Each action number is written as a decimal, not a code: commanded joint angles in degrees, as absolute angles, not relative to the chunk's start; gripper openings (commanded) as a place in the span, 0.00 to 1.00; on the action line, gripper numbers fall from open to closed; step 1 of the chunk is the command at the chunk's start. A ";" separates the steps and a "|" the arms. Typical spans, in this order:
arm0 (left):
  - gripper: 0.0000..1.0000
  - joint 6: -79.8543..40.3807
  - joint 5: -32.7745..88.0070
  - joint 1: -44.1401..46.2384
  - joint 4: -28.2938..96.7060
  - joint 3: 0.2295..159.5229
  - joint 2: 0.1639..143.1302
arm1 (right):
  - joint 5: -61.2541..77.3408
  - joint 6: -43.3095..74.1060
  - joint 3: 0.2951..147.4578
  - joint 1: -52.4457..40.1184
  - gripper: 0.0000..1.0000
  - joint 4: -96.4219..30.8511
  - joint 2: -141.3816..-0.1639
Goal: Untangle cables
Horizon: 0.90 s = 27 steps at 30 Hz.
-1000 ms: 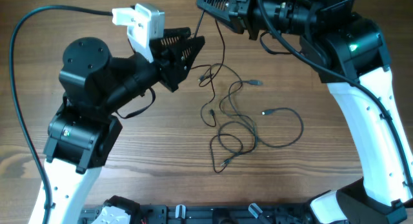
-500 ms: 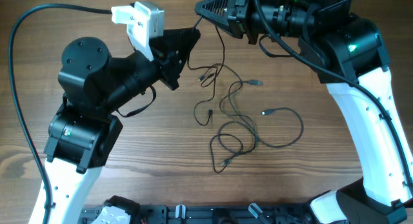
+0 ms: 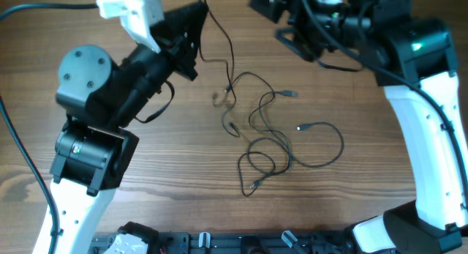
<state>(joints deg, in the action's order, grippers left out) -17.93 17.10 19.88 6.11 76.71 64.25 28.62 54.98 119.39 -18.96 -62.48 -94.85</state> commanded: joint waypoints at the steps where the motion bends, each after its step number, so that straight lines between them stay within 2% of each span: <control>1: 0.04 -20.75 14.20 19.97 -0.51 77.12 64.14 | 15.29 53.91 119.61 -17.37 0.95 -68.82 -95.07; 4: 0.04 -23.57 12.10 19.99 -6.22 77.12 64.25 | 10.04 51.40 119.50 -17.39 0.95 -73.06 -95.07; 9: 0.04 -28.01 7.64 19.97 -12.97 77.12 65.58 | 9.61 44.91 119.50 -17.39 0.97 -75.75 -95.20; 19: 0.04 -28.77 -1.87 19.97 -21.65 77.12 74.67 | 9.39 42.96 119.46 -17.41 0.98 -79.50 -96.27; 23: 0.04 -22.17 -8.08 18.90 -22.90 78.70 81.12 | 9.39 41.95 117.27 -17.56 0.99 -79.13 -97.32; 27: 0.04 -17.19 -11.22 15.25 -17.78 86.21 89.30 | 9.41 42.00 112.03 -17.61 0.99 -76.16 -98.10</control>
